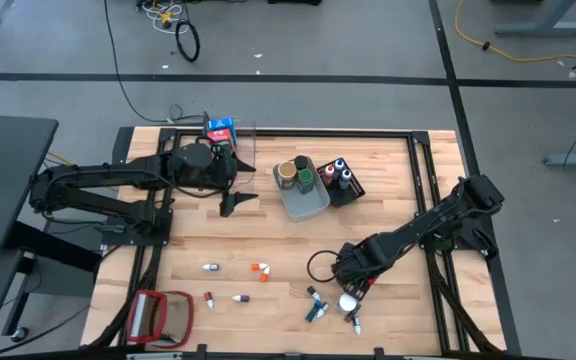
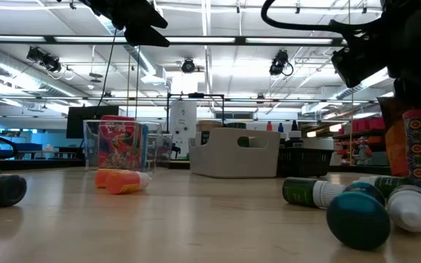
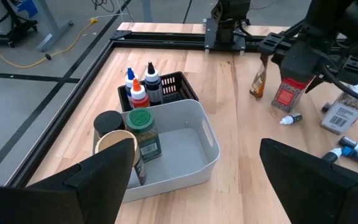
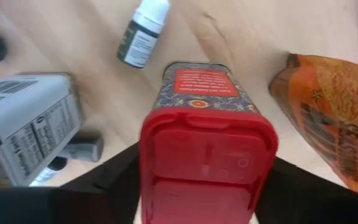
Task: Pick & Place Kitchen Items
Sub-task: Put the red seasoning can into the gray bin
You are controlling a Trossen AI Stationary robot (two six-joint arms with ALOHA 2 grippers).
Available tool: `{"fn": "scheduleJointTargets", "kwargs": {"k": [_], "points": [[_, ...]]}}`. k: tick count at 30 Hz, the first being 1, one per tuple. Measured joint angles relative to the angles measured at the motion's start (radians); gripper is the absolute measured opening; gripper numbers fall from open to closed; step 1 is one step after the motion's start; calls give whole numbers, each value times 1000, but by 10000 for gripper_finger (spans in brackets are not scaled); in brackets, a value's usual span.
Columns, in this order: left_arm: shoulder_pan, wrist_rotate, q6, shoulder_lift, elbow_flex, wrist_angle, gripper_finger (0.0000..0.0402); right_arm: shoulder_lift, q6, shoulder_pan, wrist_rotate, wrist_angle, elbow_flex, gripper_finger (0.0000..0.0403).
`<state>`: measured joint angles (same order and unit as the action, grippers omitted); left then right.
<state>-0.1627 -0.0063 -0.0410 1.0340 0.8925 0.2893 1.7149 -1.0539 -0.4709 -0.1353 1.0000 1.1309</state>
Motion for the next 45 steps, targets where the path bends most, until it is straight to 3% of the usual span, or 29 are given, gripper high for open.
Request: {"fn": "scheduleJointTargets", "kwargs": {"k": [3, 12, 16, 22, 27, 30, 35, 45], "points": [[0, 0, -1, 0, 0, 0, 355, -2, 4, 6, -7, -11, 0, 219], [0, 0, -4, 0, 0, 0, 355, -42, 30, 84, 43, -13, 2, 221], [0, 0, -19, 0, 0, 0, 355, -68, 114, 131, 64, -12, 45, 233], [0, 0, -51, 0, 0, 0, 355, -74, 338, 217, 212, -13, 154, 220], [0, 0, -57, 0, 0, 0, 355, -74, 568, 322, 430, -22, 243, 220], [0, 0, -57, 0, 0, 1, 355, -75, 674, 393, 504, -52, 278, 220], [0, 0, -57, 0, 0, 11, 355, -68, 885, 495, 502, -129, 282, 220], [0, 0, -89, 0, 0, 12, 355, 28, 1299, 574, 337, -167, 281, 227]]}}
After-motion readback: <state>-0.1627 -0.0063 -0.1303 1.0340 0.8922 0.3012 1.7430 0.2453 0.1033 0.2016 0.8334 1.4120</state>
